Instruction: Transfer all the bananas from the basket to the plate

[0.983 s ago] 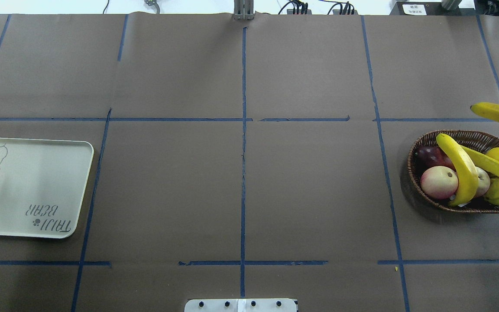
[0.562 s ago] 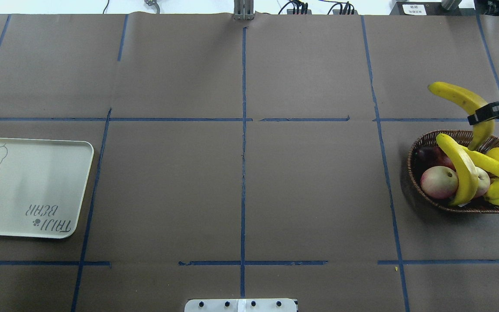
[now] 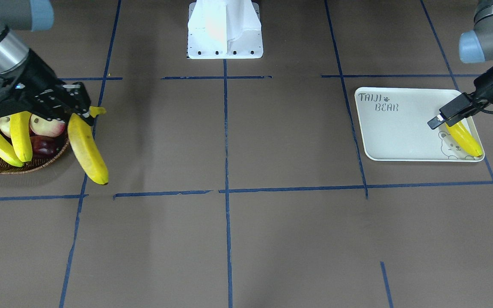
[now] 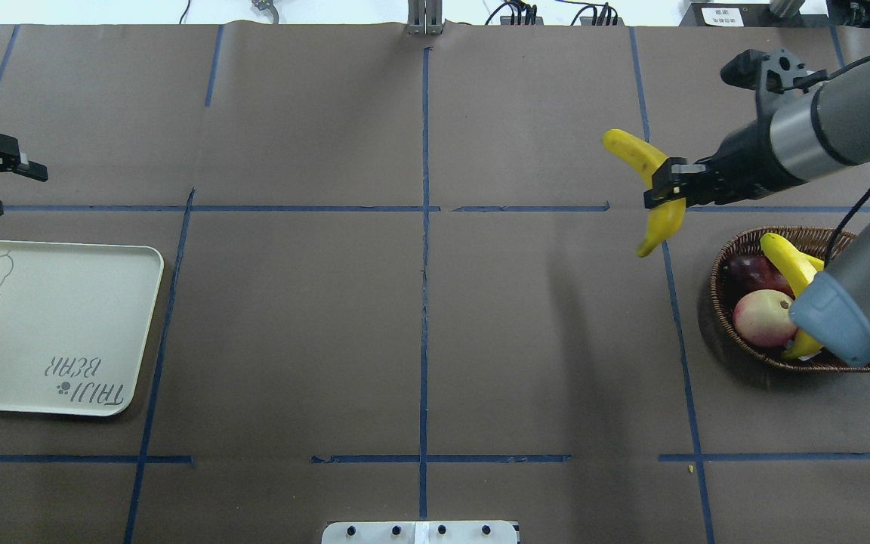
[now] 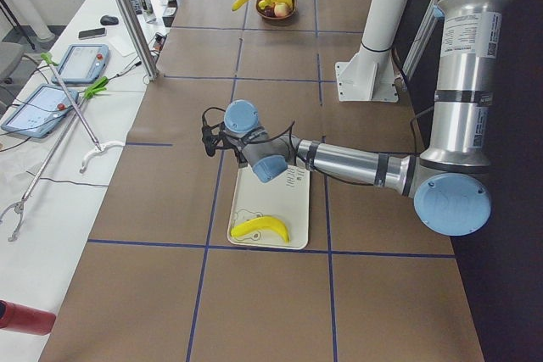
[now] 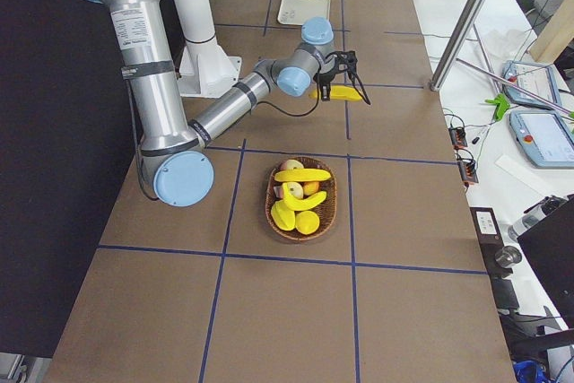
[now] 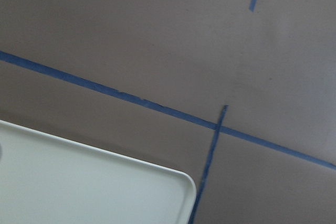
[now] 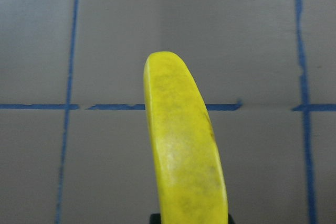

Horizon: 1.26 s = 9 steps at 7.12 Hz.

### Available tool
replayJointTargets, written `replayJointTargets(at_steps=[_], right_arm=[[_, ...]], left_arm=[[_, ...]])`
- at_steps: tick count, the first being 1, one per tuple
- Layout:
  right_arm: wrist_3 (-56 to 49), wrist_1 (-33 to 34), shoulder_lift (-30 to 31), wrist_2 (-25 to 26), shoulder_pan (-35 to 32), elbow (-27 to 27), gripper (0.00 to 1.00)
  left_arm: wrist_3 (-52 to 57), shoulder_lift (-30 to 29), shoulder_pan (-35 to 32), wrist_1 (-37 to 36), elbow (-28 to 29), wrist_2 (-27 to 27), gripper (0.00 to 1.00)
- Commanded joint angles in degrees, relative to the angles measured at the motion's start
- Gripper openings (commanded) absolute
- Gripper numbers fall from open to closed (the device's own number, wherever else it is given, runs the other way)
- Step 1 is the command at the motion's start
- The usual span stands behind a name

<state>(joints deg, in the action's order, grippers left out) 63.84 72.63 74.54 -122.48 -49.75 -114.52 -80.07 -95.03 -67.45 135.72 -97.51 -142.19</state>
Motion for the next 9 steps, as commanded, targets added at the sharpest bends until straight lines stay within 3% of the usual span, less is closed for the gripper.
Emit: replayJointTargets(at_steps=[1,4,7,9], right_arm=[[13.2,0.05,-8.41,11.58,11.46,-0.8,0.0],[15.61,1.02,-14.5,16.37,18.26,-0.36,0.0],[15.78,3.28,-20.72,23.05,24.94,2.97,0.0],[17.19,3.66,-23.12,26.41,27.59,4.3,0.0]], left_arm=[[-15.92,-8.55,4.06,-0.11,-0.4,0.6,1.0],[-35.2,-18.5,10.12,-0.63,1.09,0.77,1.0],[-40.14,-24.13,14.86,-4.06,1.01,3.32,1.0],[-44.46,-27.22,20.66,-4.15,0.92,10.14,1.0]])
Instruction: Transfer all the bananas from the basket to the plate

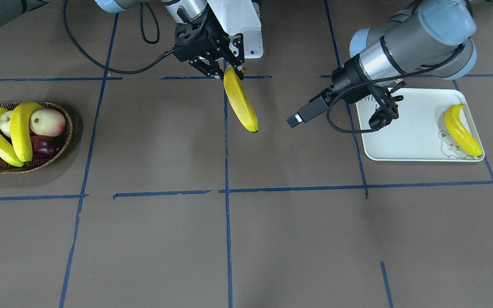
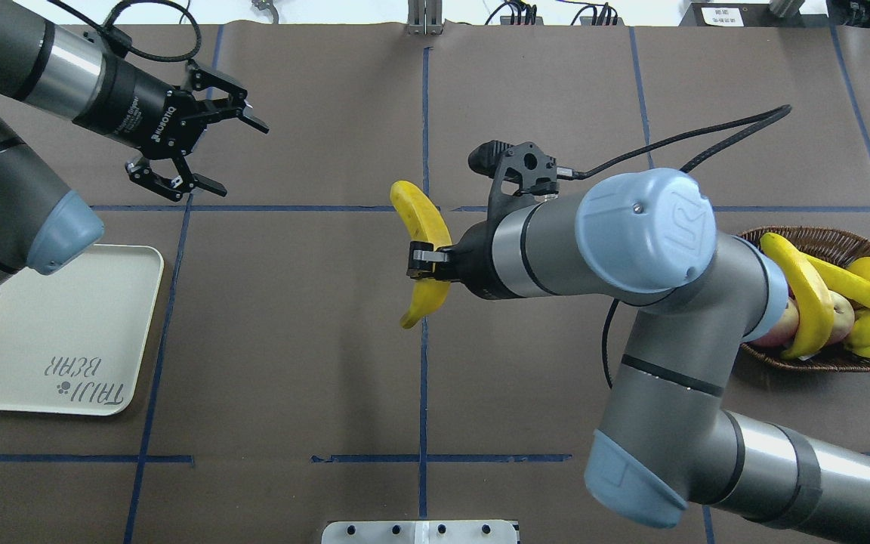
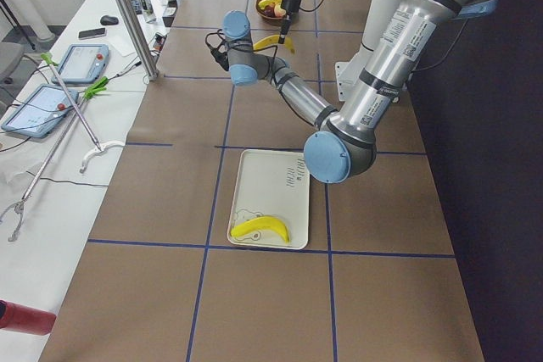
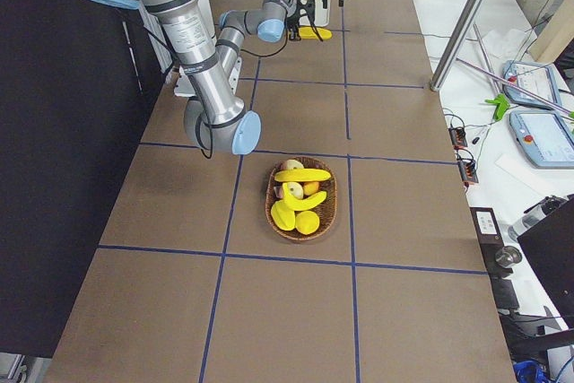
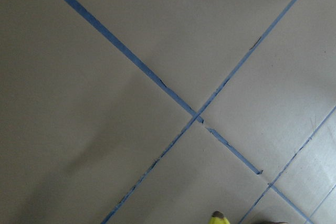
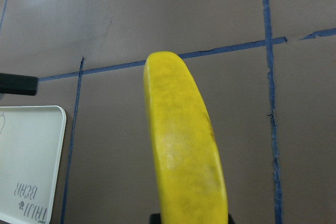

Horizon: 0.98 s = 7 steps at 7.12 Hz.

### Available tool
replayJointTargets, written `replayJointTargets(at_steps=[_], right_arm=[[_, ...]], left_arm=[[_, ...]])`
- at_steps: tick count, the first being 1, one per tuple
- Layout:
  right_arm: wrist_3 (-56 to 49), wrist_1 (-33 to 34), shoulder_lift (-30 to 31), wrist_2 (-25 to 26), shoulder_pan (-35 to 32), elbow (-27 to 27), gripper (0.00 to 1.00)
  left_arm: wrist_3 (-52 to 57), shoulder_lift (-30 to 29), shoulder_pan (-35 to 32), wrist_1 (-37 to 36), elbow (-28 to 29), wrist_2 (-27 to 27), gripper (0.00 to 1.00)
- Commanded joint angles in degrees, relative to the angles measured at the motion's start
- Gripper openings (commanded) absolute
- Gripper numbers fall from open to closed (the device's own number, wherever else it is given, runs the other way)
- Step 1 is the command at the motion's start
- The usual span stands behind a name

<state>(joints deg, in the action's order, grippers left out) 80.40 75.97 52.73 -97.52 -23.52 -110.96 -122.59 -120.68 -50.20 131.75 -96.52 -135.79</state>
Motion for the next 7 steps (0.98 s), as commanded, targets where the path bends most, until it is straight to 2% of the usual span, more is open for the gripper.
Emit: replayJointTargets(at_steps=[1,3,5,6,7], right_arm=[[0.63,0.41,-2.27,1.54,1.64,1.27,0.0],[0.63,0.32,-3.33,1.54,1.81,1.97,0.0],[0.54,0.32,-3.42,1.54,1.81,1.97,0.01],[0.54,0.32,-3.33,1.54,1.81,1.89,0.03],[0.46,0.23,-3.33,1.54,1.81,1.89,0.04]], left_arm=[[-2.21,-1.84,5.18,-0.44,-0.07,4.99,1.0],[-2.48,-1.84,7.73,-0.88,-0.51,6.22,1.0],[-4.74,-2.02,11.08,-0.88,-1.13,9.65,0.99],[-7.99,-2.37,11.09,-0.97,-1.13,9.75,0.72],[-8.63,-2.28,11.09,-0.97,-1.13,9.58,0.22]])
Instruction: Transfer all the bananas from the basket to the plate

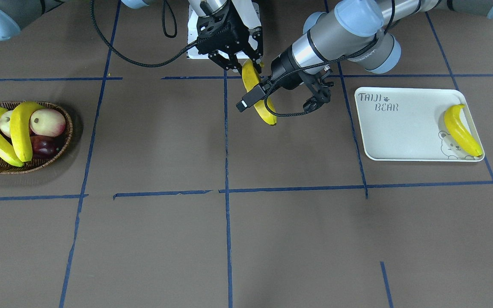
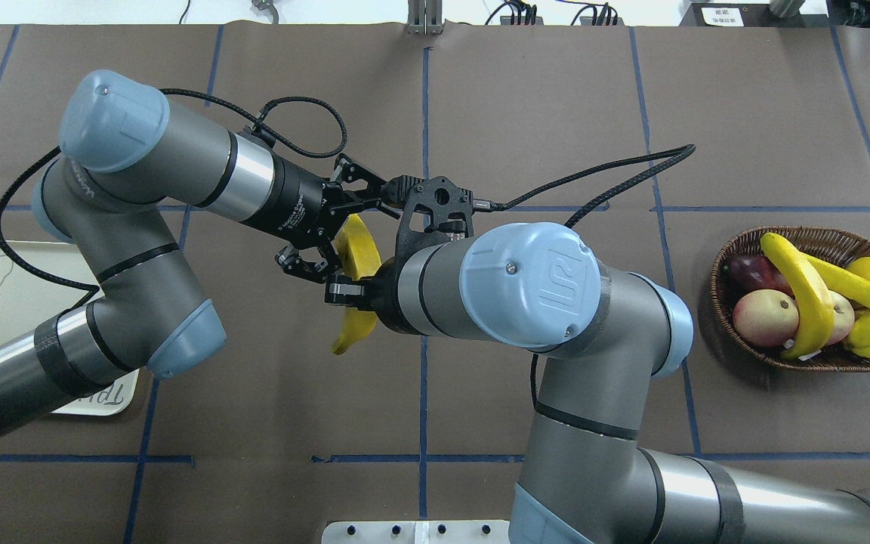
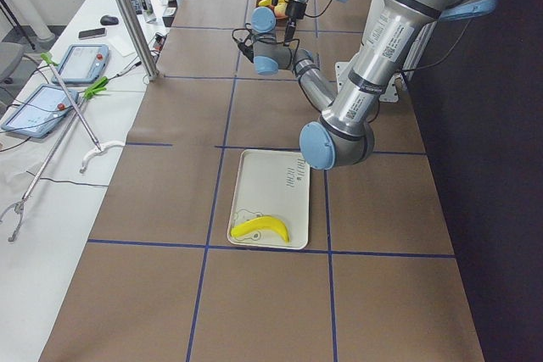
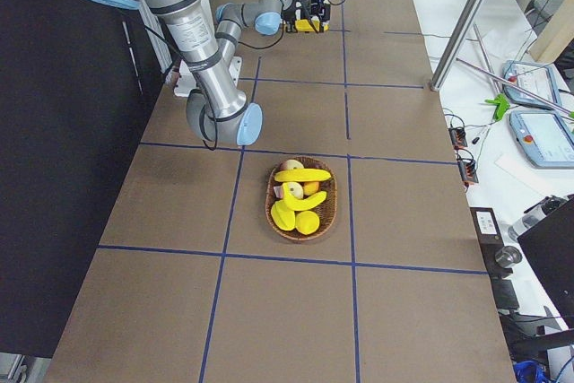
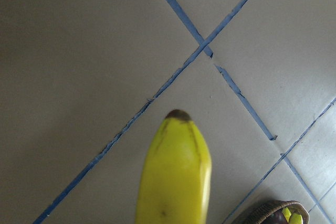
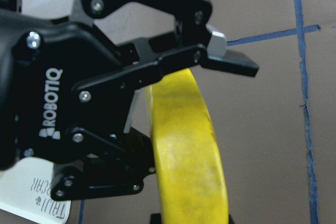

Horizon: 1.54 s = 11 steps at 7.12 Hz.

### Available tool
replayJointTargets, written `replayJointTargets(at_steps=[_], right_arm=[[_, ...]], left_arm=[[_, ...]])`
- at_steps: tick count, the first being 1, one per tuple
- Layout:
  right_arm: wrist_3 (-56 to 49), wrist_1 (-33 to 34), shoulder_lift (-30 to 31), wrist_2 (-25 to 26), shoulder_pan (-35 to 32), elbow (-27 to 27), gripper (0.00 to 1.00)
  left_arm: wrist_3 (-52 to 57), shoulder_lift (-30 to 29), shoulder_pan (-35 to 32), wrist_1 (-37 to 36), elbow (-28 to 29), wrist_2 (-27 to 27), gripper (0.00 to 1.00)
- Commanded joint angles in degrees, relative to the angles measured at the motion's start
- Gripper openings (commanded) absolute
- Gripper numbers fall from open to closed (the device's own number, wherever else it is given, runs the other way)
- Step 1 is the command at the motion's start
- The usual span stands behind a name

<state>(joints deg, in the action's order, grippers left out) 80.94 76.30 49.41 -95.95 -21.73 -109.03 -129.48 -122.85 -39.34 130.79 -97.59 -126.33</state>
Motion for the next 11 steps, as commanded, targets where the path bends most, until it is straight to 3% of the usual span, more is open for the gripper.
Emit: replayJointTargets(at_steps=[1,3,4,6,8,9,11], right_arm=[[-0.17,-0.1,-0.01,-0.12,0.02,-0.13,0.13],[-0.08,-0.01,0.08,-0.21,-0.15,-0.74,0.99],[-0.17,0.51,0.25,-1.16,-0.85,-1.35,0.99],[-0.17,4.26,1.65,-12.54,-7.5,-4.15,0.99],[-0.96,8.51,5.15,-20.56,-14.19,-7.16,0.99],[-2.09,9.12,8.31,-21.99,-16.74,-6.99,0.99],[-16.78,19.7,11.84,-22.53,-21.57,-7.6,0.99]], left_arm=[[-1.56,0.24,0.14,0.08,-0.23,-0.05,0.0],[-1.47,0.6,-0.12,0.08,-0.59,-0.23,0.0],[-1.47,0.94,-0.21,0.08,-0.5,-0.23,0.0],[-0.77,2.7,-0.39,0.08,-0.5,-0.23,0.0],[0.01,5.23,-2.22,0.08,-0.41,-0.4,0.0],[3.5,8.04,-5.63,0.08,-0.5,-2.23,0.0],[18.4,16.89,-13.36,-0.18,-0.59,-7.24,0.0]])
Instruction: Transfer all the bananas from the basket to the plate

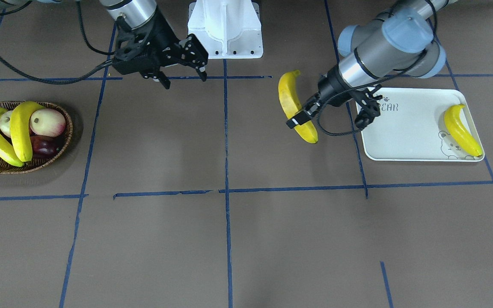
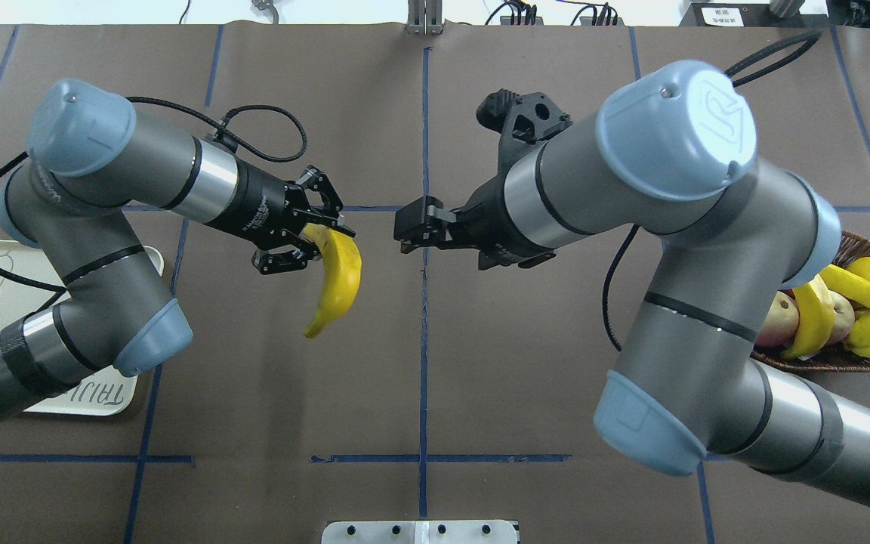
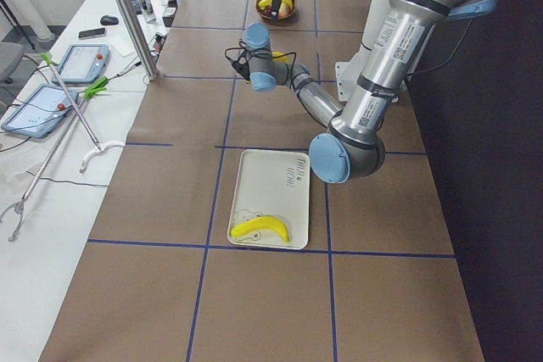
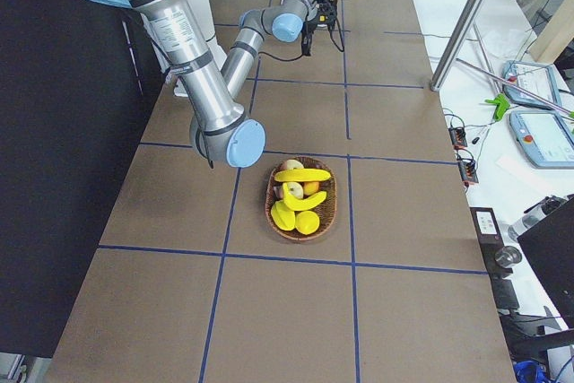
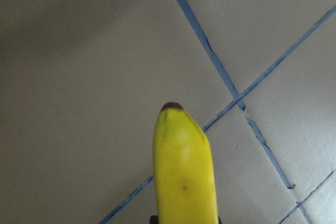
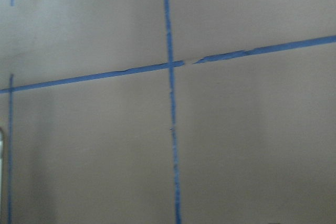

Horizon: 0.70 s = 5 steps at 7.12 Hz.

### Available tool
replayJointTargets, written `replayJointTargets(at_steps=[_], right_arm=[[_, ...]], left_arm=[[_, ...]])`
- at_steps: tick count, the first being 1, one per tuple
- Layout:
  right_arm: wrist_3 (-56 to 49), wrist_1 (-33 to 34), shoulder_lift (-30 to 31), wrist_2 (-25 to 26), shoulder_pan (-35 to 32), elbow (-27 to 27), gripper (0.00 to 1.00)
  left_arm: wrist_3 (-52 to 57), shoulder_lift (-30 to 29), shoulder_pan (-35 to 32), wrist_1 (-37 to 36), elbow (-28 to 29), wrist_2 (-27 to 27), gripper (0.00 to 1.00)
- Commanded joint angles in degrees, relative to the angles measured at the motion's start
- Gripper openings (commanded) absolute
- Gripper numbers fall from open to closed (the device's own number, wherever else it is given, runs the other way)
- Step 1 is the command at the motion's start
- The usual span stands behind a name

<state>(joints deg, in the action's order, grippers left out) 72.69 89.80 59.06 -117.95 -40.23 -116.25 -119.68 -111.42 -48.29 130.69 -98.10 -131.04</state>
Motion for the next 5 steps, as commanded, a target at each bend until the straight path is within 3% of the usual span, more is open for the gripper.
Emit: replayJointTargets(at_steps=[1,3,5], right_arm=[[-16.44,10.88,4.2,-0.53,-5.27,-0.46,0.99],[-30.87,12.51,13.23,-0.53,-10.89,-3.44,0.99],[-42.66,12.16,20.36,-3.23,-16.78,-4.07,0.99]], left_arm=[[18.16,11.17,-6.79,-0.17,0.01,-2.64,0.0],[34.27,19.89,-10.23,-0.17,1.24,-2.12,0.0],[42.74,21.68,-12.87,-0.09,7.71,0.42,0.0]])
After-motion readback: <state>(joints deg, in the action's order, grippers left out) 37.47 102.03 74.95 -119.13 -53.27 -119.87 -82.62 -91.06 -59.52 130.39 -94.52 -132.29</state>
